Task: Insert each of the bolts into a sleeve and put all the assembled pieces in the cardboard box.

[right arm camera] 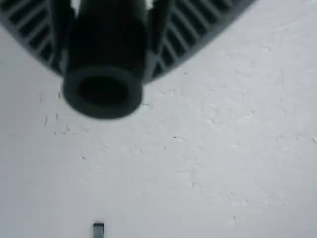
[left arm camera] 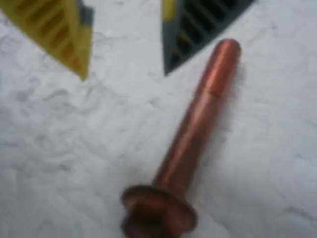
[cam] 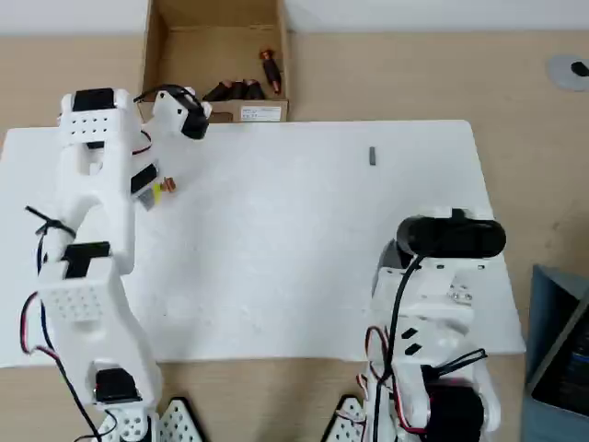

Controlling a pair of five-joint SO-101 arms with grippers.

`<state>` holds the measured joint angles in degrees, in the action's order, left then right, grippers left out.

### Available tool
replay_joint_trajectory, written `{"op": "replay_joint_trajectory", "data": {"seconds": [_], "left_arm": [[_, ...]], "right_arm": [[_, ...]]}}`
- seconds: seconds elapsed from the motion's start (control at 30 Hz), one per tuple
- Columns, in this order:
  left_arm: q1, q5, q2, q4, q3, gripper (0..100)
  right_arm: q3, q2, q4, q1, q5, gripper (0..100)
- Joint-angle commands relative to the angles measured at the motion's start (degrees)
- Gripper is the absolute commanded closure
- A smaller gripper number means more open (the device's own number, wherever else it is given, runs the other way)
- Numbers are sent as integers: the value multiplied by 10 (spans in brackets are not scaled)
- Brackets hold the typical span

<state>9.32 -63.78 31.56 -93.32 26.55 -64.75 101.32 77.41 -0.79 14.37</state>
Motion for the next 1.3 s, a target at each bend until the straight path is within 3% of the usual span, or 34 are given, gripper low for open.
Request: {"op": "replay_joint_trajectory", "data": {"seconds": [0.0,0.27,0.57,0.73,0.93,1.07,1.27], "left_arm": [[-7,-4,33,-4,89,889],[-5,-3,141,-8,207,889],[-24,2,195,-6,218,895],[-42,25,207,-6,221,998],[-44,76,201,-11,225,995],[-54,123,157,-69,277,995],[-90,244,29,-71,276,995]], "right_arm": [[1,5,-17,7,-4,989],[1,5,-17,7,-4,989],[-7,7,-18,5,-4,989],[-7,7,-18,5,-4,989],[-3,9,-15,4,-4,989],[4,9,-14,4,-4,989],[15,9,-13,4,-4,989]]}}
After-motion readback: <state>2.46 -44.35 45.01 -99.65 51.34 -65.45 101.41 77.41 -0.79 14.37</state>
